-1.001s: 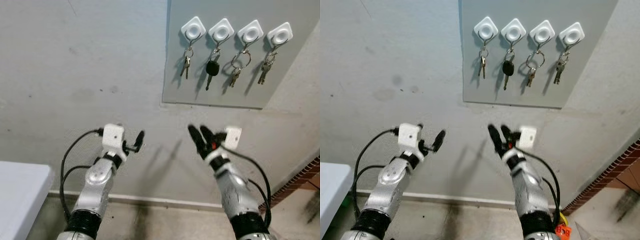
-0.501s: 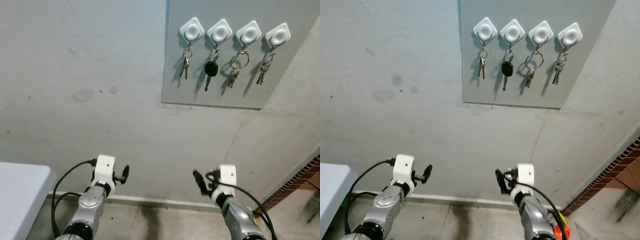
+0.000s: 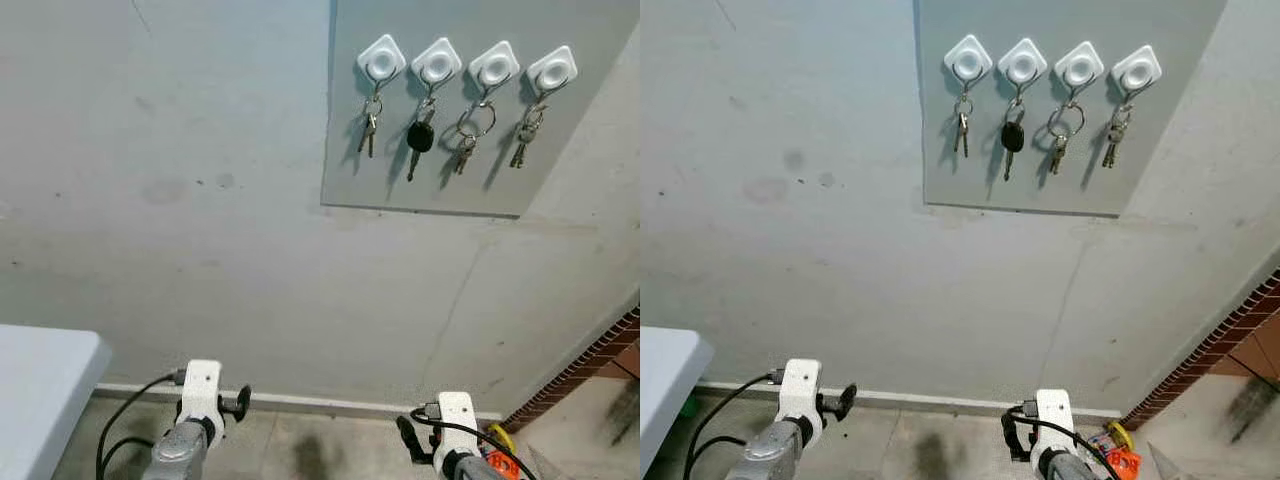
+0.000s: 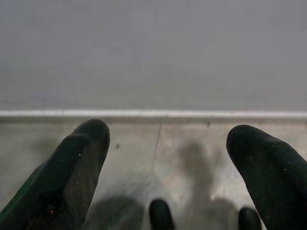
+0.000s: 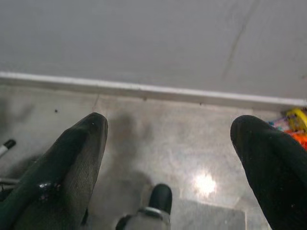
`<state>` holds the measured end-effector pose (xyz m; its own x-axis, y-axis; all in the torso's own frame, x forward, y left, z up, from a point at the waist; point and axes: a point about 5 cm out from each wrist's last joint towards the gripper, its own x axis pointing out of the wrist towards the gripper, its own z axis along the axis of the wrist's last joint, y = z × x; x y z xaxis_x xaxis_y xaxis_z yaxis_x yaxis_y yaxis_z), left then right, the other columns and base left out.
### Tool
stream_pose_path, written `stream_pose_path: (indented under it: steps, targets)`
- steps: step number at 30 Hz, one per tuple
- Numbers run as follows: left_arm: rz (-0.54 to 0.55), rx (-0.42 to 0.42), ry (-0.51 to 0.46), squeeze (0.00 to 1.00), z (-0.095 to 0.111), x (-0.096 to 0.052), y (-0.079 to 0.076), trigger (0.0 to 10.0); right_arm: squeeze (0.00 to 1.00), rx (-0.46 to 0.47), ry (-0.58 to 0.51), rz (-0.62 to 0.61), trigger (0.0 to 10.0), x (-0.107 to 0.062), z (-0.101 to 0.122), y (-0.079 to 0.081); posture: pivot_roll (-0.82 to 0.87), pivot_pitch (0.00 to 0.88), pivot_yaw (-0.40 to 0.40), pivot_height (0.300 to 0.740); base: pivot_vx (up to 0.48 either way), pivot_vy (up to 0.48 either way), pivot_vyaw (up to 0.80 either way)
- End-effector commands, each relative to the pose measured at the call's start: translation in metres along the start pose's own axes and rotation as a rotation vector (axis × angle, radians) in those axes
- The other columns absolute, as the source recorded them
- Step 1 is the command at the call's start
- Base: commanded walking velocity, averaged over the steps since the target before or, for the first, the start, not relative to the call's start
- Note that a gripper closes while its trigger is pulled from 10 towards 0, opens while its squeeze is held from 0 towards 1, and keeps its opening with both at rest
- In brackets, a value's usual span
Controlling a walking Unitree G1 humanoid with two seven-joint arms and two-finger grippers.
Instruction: Hang keys on a hook
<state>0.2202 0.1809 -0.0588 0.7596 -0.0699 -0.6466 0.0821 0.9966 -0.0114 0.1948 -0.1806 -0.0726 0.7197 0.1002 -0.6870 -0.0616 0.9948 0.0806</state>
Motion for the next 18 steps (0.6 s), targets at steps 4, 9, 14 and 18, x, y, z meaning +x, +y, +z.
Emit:
stream_pose_path:
  steps: [4, 9, 14, 18]
  targets:
    - [0.02, -0.035, 0.056, 0.0, -0.014, -0.005, 0.005, 10.0, 1.0, -0.006, 0.072, -0.025, 10.0, -0.005, -0.016, -0.003, -0.05, 0.0, 0.004, 0.74, 0.0, 0.0, 0.0]
    - [0.017, -0.05, 0.06, 0.0, -0.018, -0.006, 0.004, 10.0, 1.0, 0.003, 0.114, -0.043, 10.0, -0.009, -0.027, -0.005, -0.05, 0.0, 0.004, 0.74, 0.0, 0.0, 0.0]
    - [0.015, -0.057, 0.064, 0.0, -0.022, -0.008, 0.003, 10.0, 1.0, 0.008, 0.139, -0.056, 10.0, -0.012, -0.034, -0.006, -0.05, 0.0, 0.008, 0.74, 0.0, 0.0, 0.0]
    - [0.014, -0.058, 0.083, 0.0, -0.029, -0.011, 0.002, 10.0, 0.96, 0.006, 0.159, -0.065, 10.0, -0.015, -0.04, -0.006, -0.05, 0.0, 0.009, 0.74, 0.0, 0.0, 0.0]
